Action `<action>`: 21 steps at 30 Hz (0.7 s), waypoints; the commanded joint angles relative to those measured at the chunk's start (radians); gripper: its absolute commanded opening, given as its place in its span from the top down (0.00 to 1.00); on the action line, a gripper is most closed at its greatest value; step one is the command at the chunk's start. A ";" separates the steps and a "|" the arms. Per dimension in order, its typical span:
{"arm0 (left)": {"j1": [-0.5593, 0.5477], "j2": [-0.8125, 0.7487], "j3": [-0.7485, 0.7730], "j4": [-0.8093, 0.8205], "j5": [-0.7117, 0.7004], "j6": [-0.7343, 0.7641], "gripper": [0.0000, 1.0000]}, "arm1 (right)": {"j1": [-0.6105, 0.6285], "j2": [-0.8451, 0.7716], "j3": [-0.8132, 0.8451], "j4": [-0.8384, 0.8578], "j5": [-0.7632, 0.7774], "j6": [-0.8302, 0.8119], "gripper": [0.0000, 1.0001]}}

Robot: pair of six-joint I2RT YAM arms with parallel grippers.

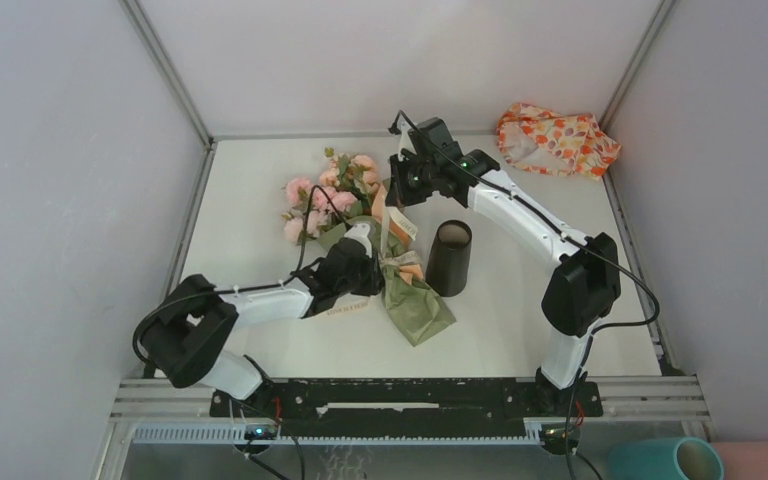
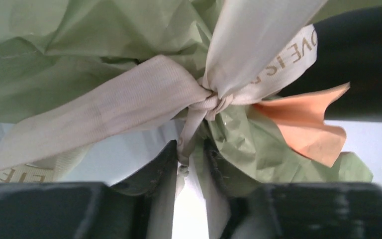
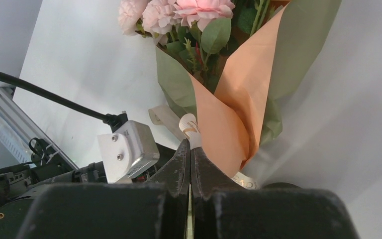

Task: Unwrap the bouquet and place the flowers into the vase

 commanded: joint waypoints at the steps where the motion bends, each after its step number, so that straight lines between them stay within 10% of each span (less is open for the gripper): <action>1: -0.005 0.021 0.065 0.024 -0.039 0.014 0.78 | -0.003 -0.051 0.005 0.049 -0.011 0.020 1.00; 5: -0.005 -0.011 0.068 -0.013 -0.083 0.008 1.00 | 0.000 -0.050 0.001 0.053 -0.013 0.023 1.00; 15: 0.020 -0.396 0.124 -0.435 -0.362 -0.019 1.00 | -0.023 -0.057 0.045 0.041 0.010 0.013 1.00; 21: 0.253 -0.543 0.207 -0.678 -0.403 -0.046 1.00 | -0.073 -0.045 0.100 0.025 0.011 0.018 1.00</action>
